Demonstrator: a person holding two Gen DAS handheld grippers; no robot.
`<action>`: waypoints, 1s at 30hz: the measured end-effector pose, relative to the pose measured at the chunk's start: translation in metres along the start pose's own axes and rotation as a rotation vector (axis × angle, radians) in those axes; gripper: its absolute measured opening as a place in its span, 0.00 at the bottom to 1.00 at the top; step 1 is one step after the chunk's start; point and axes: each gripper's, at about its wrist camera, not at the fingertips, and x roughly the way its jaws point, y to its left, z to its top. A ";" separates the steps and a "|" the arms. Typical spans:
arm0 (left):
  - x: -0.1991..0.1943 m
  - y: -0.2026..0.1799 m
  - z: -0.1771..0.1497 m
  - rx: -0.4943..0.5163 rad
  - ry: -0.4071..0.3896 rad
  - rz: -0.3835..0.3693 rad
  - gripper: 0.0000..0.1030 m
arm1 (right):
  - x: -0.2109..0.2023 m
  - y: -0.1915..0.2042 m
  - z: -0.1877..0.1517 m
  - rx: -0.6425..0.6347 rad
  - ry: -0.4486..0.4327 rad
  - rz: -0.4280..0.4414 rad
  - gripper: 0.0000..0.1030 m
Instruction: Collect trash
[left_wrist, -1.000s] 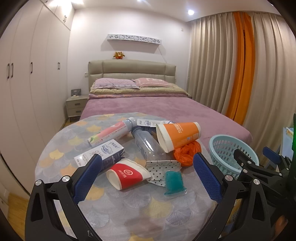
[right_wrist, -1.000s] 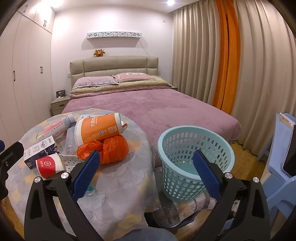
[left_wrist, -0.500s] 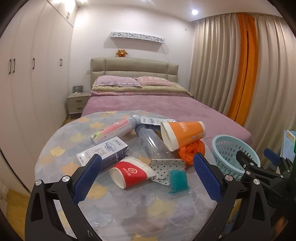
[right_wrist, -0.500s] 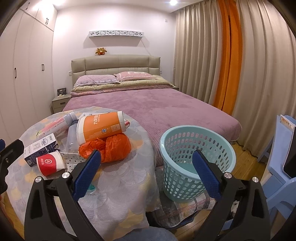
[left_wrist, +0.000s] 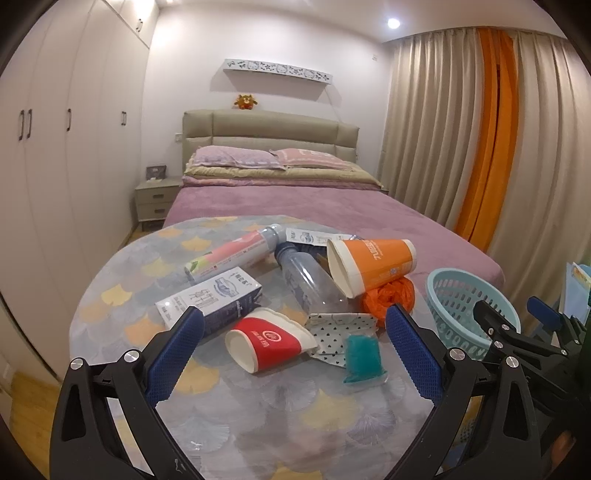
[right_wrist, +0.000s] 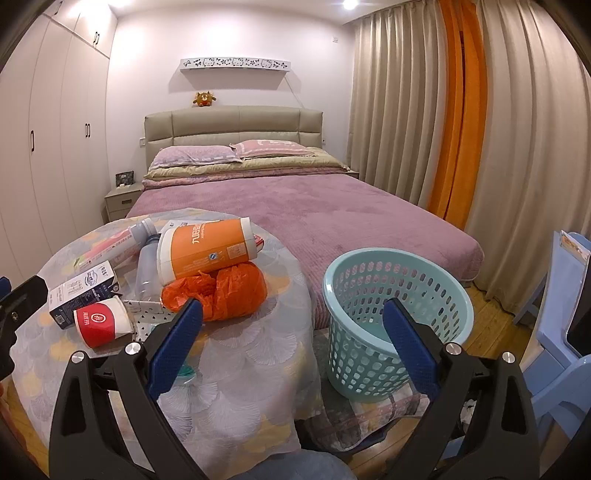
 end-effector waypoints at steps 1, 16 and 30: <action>0.000 0.000 0.000 0.000 -0.001 0.001 0.93 | 0.000 0.000 0.000 -0.001 0.001 0.000 0.90; 0.006 0.040 0.000 -0.013 0.000 0.079 0.93 | 0.017 0.006 -0.005 -0.012 0.057 0.030 0.71; 0.071 0.114 0.016 0.053 0.152 0.024 0.93 | 0.055 0.047 -0.013 -0.019 0.189 0.243 0.56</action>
